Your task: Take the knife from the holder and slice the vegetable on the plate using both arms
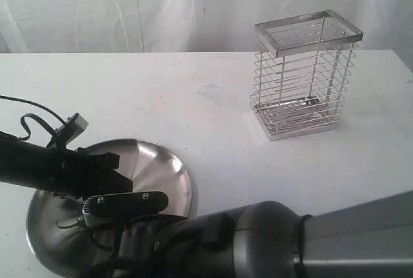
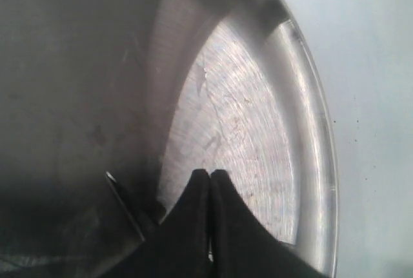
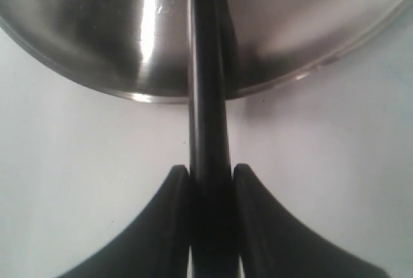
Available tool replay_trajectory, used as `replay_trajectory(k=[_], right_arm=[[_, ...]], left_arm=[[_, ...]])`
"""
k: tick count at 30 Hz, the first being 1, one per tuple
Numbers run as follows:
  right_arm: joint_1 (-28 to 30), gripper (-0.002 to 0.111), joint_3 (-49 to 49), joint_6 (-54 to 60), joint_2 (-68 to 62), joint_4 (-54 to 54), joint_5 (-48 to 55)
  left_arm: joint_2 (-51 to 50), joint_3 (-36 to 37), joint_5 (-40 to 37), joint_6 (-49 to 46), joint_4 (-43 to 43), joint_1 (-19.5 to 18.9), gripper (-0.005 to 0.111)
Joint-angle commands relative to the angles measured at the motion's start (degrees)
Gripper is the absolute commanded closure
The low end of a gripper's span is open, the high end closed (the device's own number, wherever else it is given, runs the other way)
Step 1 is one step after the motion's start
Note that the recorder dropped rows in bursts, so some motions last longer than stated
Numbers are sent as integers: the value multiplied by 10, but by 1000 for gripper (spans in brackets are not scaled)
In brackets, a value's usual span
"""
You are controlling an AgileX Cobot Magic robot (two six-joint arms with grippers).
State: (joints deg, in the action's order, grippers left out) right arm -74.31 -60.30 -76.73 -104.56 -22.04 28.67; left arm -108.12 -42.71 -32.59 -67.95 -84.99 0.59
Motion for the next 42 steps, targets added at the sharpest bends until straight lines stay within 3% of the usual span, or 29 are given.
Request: replay_trajectory(k=[1, 5, 14, 21, 30, 36, 42], right_arm=[[1, 108, -3, -4, -1, 8, 22], [1, 108, -3, 30, -1, 45, 75], [1, 108, -3, 64, -10, 84, 77], [1, 108, -3, 167, -29, 213, 74], [1, 108, -3, 167, -29, 209, 75], [1, 108, -3, 167, -29, 205, 73], [1, 108, -3, 167, -29, 199, 71]], left_arm=[[-27, 10, 66, 2, 42, 1, 107], [-45, 10, 71, 2, 42, 1, 107], [-67, 10, 75, 2, 42, 1, 107], [-67, 10, 75, 2, 46, 1, 107], [-67, 10, 74, 2, 46, 1, 107], [-30, -36, -12, -14, 22, 1, 107], [34, -40, 30, -43, 20, 1, 107]])
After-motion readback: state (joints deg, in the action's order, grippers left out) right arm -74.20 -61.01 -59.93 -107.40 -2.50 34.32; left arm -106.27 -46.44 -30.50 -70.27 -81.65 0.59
